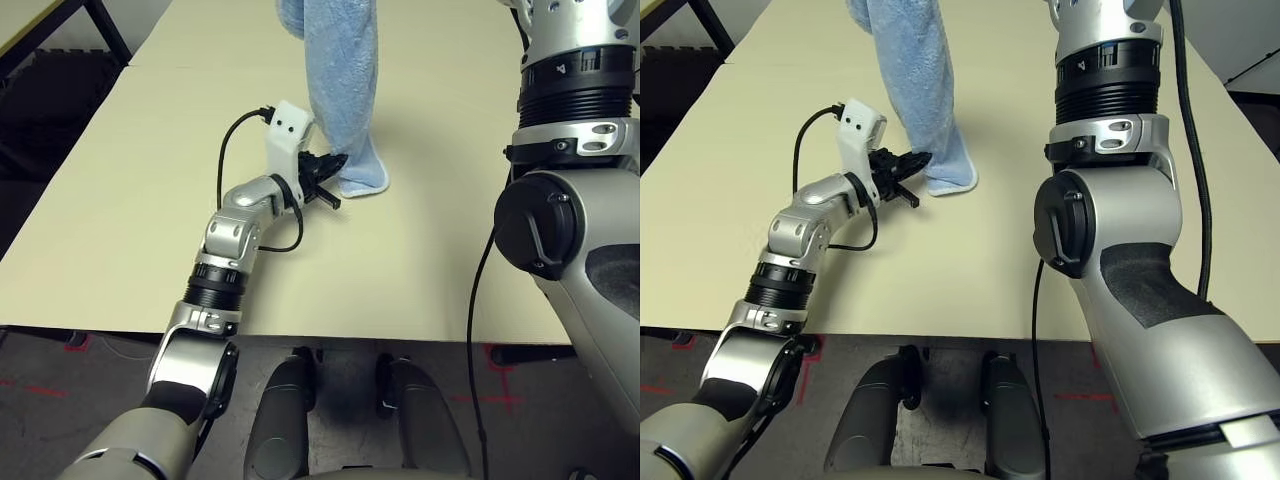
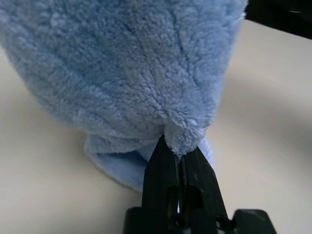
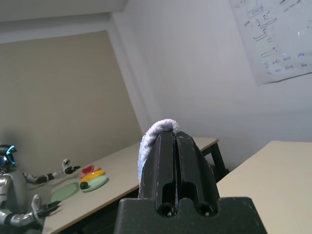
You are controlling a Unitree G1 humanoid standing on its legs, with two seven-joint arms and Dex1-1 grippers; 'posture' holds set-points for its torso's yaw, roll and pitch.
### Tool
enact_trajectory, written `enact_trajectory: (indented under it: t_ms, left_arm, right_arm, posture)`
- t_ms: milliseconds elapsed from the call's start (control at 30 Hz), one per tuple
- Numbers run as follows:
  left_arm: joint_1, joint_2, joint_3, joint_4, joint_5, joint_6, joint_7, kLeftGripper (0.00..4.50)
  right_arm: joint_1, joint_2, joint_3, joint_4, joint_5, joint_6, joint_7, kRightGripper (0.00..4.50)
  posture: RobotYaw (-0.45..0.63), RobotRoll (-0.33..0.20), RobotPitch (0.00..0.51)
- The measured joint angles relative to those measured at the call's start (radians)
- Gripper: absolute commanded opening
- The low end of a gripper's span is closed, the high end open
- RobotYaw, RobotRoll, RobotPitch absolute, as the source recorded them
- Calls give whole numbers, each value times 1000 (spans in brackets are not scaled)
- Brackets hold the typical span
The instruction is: Fold the towel and set it aside.
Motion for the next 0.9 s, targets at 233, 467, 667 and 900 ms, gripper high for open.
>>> enact_trajectory:
  t_ms: [233, 467, 667, 900]
  left_arm:
    - [-136, 33, -63, 274, -6, -321, -453, 21]
    - [-311, -51, -196, 739, 200, -1053, -581, 21]
    - [-397, -21, -241, 940, 439, -1304, -206, 21]
    - [-363, -9, -104, 955, 370, -1226, -145, 212]
  right_arm:
    - [0, -58, 0, 1, -4, -2, 36, 0]
    - [0, -87, 5, -2, 1, 49, 93, 0]
    - [19, -87, 14, -31, -6, 67, 95, 0]
    - [136, -173, 186, -96, -121, 32, 263, 0]
  posture:
    - [-147, 0, 221]
    - [-181, 0, 224]
    - [-160, 0, 226]
    - [-103, 0, 235]
